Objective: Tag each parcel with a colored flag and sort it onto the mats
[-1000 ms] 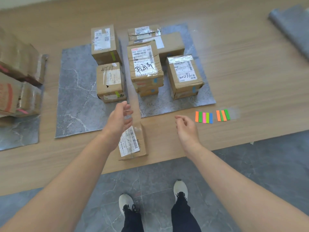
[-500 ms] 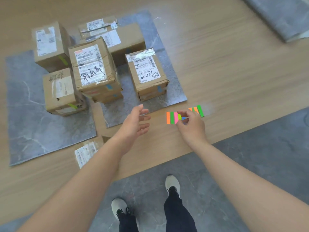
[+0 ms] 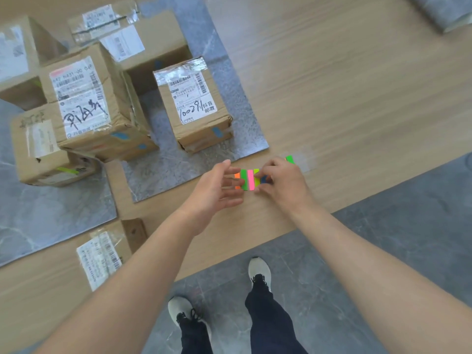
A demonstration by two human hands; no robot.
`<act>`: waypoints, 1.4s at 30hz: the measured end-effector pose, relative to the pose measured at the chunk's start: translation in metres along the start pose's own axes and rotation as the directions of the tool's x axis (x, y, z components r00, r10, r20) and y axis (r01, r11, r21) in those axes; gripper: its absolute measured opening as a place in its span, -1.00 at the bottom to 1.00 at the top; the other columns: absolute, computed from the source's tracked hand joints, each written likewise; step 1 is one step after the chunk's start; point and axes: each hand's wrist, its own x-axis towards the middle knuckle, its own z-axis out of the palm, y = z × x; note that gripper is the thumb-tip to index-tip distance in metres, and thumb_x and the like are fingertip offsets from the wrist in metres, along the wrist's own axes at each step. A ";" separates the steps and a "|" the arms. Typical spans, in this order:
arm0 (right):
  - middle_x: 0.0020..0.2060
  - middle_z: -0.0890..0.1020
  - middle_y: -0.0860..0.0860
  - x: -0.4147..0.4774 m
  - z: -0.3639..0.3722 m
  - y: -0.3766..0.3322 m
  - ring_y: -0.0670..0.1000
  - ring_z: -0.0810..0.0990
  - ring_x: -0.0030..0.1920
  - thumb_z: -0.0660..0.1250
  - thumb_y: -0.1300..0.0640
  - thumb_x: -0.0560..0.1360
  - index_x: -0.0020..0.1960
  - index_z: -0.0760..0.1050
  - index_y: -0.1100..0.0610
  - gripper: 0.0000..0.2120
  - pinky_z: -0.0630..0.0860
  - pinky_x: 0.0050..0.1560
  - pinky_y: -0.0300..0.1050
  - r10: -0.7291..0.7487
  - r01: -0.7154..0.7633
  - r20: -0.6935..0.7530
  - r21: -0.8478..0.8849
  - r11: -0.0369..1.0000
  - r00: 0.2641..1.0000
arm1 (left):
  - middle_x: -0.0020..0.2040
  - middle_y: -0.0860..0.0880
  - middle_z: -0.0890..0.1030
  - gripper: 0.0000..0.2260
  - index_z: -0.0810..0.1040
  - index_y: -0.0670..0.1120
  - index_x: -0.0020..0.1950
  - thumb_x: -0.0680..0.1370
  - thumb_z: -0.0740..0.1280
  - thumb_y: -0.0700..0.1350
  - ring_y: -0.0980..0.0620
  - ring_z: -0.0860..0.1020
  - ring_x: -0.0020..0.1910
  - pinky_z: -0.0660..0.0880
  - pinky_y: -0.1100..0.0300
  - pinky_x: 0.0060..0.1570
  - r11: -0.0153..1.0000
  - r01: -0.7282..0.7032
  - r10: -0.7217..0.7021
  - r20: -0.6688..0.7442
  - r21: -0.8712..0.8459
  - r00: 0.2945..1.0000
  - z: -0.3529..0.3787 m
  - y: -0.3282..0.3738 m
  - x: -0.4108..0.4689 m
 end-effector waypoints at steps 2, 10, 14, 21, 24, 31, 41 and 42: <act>-0.10 0.63 0.09 0.004 -0.002 -0.001 0.03 0.54 -0.20 0.67 0.21 0.26 -0.04 0.73 0.20 -0.71 0.56 -0.11 0.05 0.018 -0.019 0.016 0.028 0.999 1.000 | 0.17 -0.22 0.64 -0.62 0.57 -0.12 0.27 0.68 0.15 0.10 -0.18 0.65 0.11 0.64 -0.06 0.06 1.000 -0.008 0.008 0.004 0.012 1.000 0.000 0.002 0.000; -0.17 0.59 0.02 0.019 -0.010 -0.008 0.04 0.56 -0.17 0.67 0.21 0.23 -0.06 0.74 0.18 -0.70 0.44 -0.15 -0.12 0.131 -0.130 0.108 -0.015 0.991 0.985 | 0.05 -0.03 0.67 -0.76 0.65 0.02 0.17 0.61 0.25 -0.03 -0.02 0.62 0.04 0.63 -0.05 -0.01 0.800 -0.305 0.314 0.073 0.517 0.947 0.000 -0.003 -0.001; -0.13 0.67 0.13 0.022 -0.008 -0.007 0.15 0.63 -0.12 0.63 0.23 0.32 -0.09 0.74 0.20 -0.82 0.54 -0.12 -0.03 0.084 -0.081 0.081 -0.039 0.996 0.993 | 0.17 -0.01 0.61 -0.62 0.65 -0.06 0.21 0.51 0.17 -0.05 -0.06 0.53 0.07 0.47 0.02 0.11 0.159 -0.527 0.504 0.390 0.835 0.771 -0.009 -0.019 0.007; -0.15 0.57 0.05 0.018 -0.012 -0.008 0.04 0.54 -0.19 0.68 0.16 0.25 -0.10 0.71 0.19 -0.72 0.49 -0.17 -0.07 0.034 -0.022 0.139 -0.090 0.996 0.990 | 0.35 -0.05 0.47 -0.54 0.62 -0.07 0.22 0.48 0.06 0.00 -0.09 0.47 0.20 0.47 0.02 0.15 -0.061 -0.480 0.424 0.458 0.875 0.781 -0.010 -0.028 0.009; -0.22 0.49 -0.03 0.026 -0.013 -0.011 0.03 0.52 -0.21 0.68 0.15 0.25 -0.14 0.70 0.16 -0.76 0.49 -0.19 -0.06 0.048 -0.027 0.175 -0.121 0.992 0.983 | 0.35 -0.05 0.46 -0.54 0.61 -0.05 0.26 0.48 0.09 -0.02 -0.10 0.47 0.21 0.48 0.02 0.16 -0.065 -0.478 0.420 0.458 0.876 0.783 -0.009 -0.025 0.008; -0.12 0.63 0.10 0.021 -0.014 -0.007 0.13 0.61 -0.13 0.56 0.27 0.42 -0.08 0.72 0.19 -0.91 0.58 -0.14 0.03 -0.050 0.069 0.137 -0.138 0.988 0.989 | 0.35 -0.01 0.47 -0.58 0.61 -0.03 0.28 0.49 0.16 -0.04 -0.07 0.47 0.22 0.46 0.10 0.12 -0.060 -0.475 0.416 0.454 0.878 0.788 -0.009 -0.024 0.007; -0.16 0.56 0.06 0.009 -0.010 -0.007 0.14 0.58 -0.13 0.43 0.15 0.49 -0.01 0.66 0.16 -0.88 0.56 -0.14 0.13 -0.131 0.139 0.063 -0.154 0.978 0.989 | 0.35 -0.01 0.46 -0.55 0.53 0.02 0.35 0.46 0.21 -0.08 -0.10 0.48 0.20 0.52 0.03 0.08 -0.023 -0.485 0.440 0.444 0.874 0.780 -0.009 -0.031 0.008; -0.16 0.56 0.07 0.009 -0.010 -0.007 0.15 0.58 -0.12 0.42 0.17 0.48 0.01 0.66 0.15 -0.87 0.56 -0.15 0.13 -0.131 0.139 0.059 -0.158 0.978 0.990 | 0.35 -0.03 0.46 -0.52 0.50 0.05 0.39 0.46 0.22 -0.09 -0.11 0.47 0.20 0.52 0.00 0.10 -0.034 -0.489 0.444 0.451 0.872 0.774 -0.008 -0.032 0.009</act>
